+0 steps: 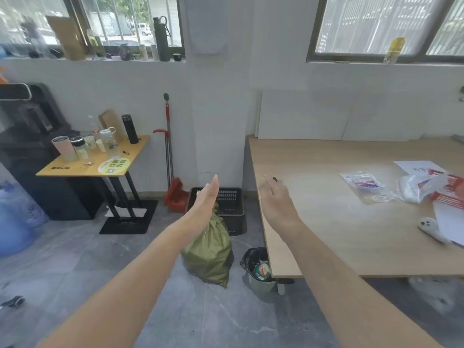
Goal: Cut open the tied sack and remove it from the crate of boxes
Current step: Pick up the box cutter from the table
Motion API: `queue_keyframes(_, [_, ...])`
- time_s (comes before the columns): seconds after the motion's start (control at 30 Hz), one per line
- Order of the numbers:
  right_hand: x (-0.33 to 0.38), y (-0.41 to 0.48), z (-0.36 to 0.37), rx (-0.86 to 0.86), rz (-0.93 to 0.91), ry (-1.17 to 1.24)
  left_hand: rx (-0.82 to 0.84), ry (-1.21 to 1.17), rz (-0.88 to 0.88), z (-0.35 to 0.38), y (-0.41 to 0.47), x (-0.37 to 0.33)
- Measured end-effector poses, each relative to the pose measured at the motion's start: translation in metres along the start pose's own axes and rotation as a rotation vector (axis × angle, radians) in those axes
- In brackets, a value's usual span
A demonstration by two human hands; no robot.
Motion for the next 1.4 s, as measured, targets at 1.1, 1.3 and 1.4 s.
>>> queue_keyframes(1.1, [-0.125,0.325,0.029,-0.132,0.435,-0.092,0.488,0.004,-0.125,0.077,0.398,0.095])
queue_keyframes(1.3, [-0.174,0.389,0.032,-0.111,0.539,-0.05,0.501,0.019,-0.218,0.116,0.466,0.132])
queue_keyframes(1.4, [-0.195,0.415,0.036,-0.062,0.589,-0.045,0.488,0.005,-0.26,0.132,0.493,0.153])
Point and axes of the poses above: each hand's wrist, its own y-axis towards the middle knuckle, its own z-axis out of the palm, x = y × z, the point moved 3 cm from there along y, towards the middle knuckle, and after that the axes turned 7 degrees about z, right-handed, at the moved point
